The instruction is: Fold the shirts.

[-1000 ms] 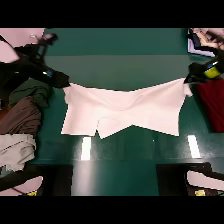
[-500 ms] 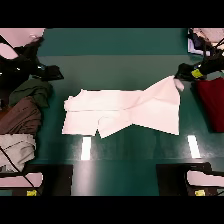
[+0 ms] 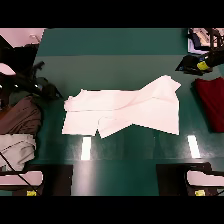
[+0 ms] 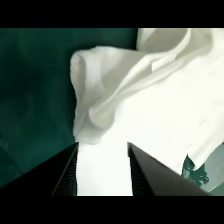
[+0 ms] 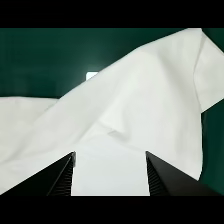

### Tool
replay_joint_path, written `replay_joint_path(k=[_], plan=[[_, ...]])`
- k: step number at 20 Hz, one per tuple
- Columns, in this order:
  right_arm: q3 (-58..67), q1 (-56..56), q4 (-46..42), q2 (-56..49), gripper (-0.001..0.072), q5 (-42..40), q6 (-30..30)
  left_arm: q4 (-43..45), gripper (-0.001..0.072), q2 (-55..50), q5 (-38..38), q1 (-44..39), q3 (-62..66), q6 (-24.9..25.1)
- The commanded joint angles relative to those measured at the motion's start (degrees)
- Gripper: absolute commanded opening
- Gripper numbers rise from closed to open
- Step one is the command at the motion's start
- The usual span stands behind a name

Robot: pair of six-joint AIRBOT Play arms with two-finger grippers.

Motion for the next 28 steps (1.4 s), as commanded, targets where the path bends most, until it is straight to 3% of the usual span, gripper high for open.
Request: replay_joint_path(k=[1, 8, 11, 16, 25, 26, 27, 28], plan=[[0.4, 0.0, 0.0, 0.0, 0.0506, 5.5, -0.6, -6.3, 0.0386, 0.0, 3.4, 0.0, -8.9, 6.9], [0.4, 0.0, 0.0, 0.0, 0.0506, 11.7, -1.1, -6.9, 0.0384, 0.0, 8.5, 0.0, -11.3, 6.7], [0.4, -0.2, -0.1, 0.0, 0.0504, 13.8, -1.6, -6.7, 0.0384, 0.5, 6.7, 0.0, -10.7, 6.2], [0.4, -0.4, -0.2, 0.0, 0.0503, 14.2, -1.7, 1.1, 0.0385, 3.2, 4.5, 0.0, -6.3, 6.2], [0.2, -0.4, 0.0, 0.0, 0.0502, 15.2, -1.9, -6.7, 0.0382, -1.7, 8.2, -2.3, -9.9, 10.7], [-1.2, -0.4, 0.0, 0.9, 0.0503, 14.8, -1.9, -6.7, 0.0365, -1.8, 8.7, -3.5, -9.9, 10.9], [-3.8, -0.6, -0.1, 2.3, 0.0503, 13.6, -2.1, -6.7, 0.0232, -1.8, 9.4, -4.7, -9.8, 10.9], [-7.6, -1.2, 0.0, 4.3, 0.0503, 11.7, -2.1, -6.7, 0.0014, -1.8, 9.7, -5.6, -9.7, 10.9]])
